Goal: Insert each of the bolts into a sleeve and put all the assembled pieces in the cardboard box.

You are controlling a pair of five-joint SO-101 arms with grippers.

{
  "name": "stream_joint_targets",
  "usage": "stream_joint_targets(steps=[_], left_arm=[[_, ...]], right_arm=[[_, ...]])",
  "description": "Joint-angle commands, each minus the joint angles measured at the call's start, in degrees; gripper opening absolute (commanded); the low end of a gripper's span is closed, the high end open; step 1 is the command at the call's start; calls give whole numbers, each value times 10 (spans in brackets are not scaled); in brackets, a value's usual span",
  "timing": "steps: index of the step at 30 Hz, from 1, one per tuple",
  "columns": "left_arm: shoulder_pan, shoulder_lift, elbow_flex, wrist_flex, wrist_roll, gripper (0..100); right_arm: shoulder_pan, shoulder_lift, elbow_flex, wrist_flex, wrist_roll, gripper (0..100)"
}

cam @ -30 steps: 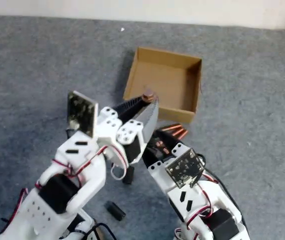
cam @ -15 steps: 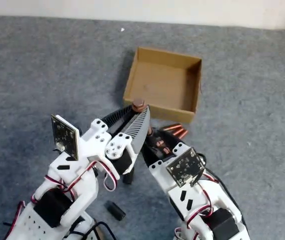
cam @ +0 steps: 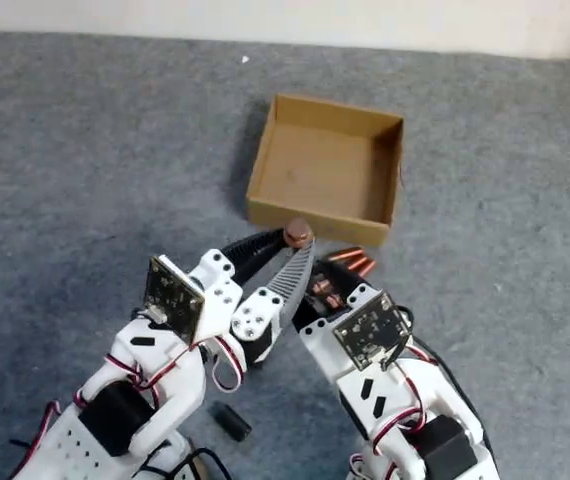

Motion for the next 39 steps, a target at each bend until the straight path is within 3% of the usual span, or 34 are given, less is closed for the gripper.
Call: stream_joint_targets(steps=[1, 7, 13, 17, 22, 28, 35, 39], left_arm=[[13, 1, -1, 35, -7, 189], [11, 0, -15, 59, -10, 200], [-19, 0, -96, 154, -11, 200], [-73, 0, -140, 229, -11, 200], [-190, 0, -144, 295, -11, 197], [-321, -41, -96, 323, -18, 0], [-385, -218, 53, 324, -24, 6], [-415, -192, 113, 322, -24, 6]], right_arm=[[17, -9, -4, -23, 1, 5], [17, -9, -2, -24, 1, 5], [18, -9, 1, -24, 1, 5], [18, -8, 1, -24, 1, 5], [20, -7, 1, -24, 2, 5], [41, -7, -3, -24, 2, 5], [42, 0, -3, -23, 2, 5], [85, 71, -36, -21, 2, 5]])
